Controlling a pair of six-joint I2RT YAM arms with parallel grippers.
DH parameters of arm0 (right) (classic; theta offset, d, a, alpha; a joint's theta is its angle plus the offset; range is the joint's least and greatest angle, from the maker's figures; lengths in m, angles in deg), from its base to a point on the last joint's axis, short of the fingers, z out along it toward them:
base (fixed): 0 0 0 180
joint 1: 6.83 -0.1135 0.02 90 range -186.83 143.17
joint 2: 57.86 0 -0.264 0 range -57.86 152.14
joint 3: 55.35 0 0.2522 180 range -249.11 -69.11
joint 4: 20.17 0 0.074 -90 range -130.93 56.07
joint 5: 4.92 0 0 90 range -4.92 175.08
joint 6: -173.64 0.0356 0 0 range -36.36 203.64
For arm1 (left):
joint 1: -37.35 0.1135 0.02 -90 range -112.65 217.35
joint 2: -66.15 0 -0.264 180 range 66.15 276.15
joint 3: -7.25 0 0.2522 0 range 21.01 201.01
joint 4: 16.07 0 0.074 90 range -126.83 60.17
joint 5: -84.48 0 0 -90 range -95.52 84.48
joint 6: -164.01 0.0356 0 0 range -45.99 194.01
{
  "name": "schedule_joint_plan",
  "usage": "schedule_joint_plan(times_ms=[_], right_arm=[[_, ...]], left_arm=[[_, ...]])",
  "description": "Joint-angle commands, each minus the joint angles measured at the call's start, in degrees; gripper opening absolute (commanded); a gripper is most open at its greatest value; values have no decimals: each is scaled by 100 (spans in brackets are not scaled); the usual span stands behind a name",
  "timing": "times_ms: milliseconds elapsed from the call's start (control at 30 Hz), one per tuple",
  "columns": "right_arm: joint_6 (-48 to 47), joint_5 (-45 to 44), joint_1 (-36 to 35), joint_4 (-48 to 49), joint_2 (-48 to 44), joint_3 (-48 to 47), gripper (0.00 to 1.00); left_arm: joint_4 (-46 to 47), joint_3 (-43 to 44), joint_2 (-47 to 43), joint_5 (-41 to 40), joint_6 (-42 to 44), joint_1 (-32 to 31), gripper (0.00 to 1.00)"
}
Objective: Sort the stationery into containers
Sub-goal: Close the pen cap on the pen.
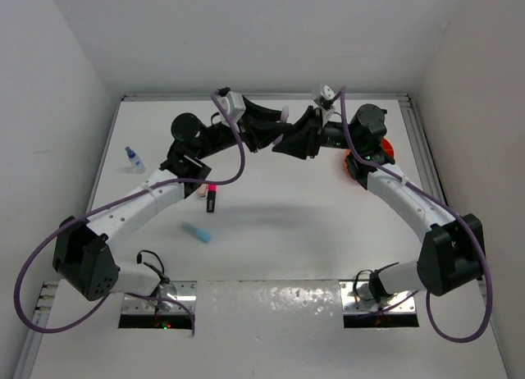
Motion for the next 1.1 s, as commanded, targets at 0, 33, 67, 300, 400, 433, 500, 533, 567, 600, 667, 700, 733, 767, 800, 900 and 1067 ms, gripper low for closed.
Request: schedule_joint_plan(times_ms=[0,33,67,300,400,433,500,533,567,600,667,700,733,767,800,900,1067], right_arm=[[563,-520,102,1705,-543,-359,0],[537,-564,120,1697,-578,-385,0],[476,-573,111,1670,-613,-412,0],[422,-678,102,1582,-824,-403,0],[501,-713,111,1705,-825,-403,0],[510,-731,111,1749,-825,-403,0],[536,-766,102,1810,-825,-421,0],[563,-775,94,1837,-807,-456,0],[580,-775,102,1924,-790,-465,0],[633,-775,102,1960,-772,-465,0],[686,-775,85,2100,-719,-500,0],[721,-775,76,2127,-702,-517,0],[765,-758,67,2145,-684,-526,0],[774,-757,67,2171,-675,-535,0],[783,-766,50,2171,-675,-535,0],[791,-757,23,2162,-614,-544,0],[748,-635,-3,2040,-570,-412,0]], left_arm=[[-1553,-490,308,384,348,43,0],[-1588,-517,291,366,339,51,0],[-1580,-552,282,358,313,60,0],[-1439,-842,255,340,172,69,0],[-1448,-877,264,357,216,34,0],[-1465,-877,273,357,233,34,0],[-1535,-904,282,349,304,16,0],[-1571,-930,290,340,321,16,0],[-1580,-947,299,340,330,16,0],[-1588,-965,299,331,330,16,0],[-1597,-1009,317,331,339,-1,0],[-1597,-1018,317,331,330,-1,0],[-1597,-1035,334,331,330,-10,0],[-1589,-1044,335,331,330,-28,0],[-1588,-1062,335,322,330,-28,0],[-1518,-1071,352,314,295,-28,0],[-1474,-1000,370,340,260,-19,0]])
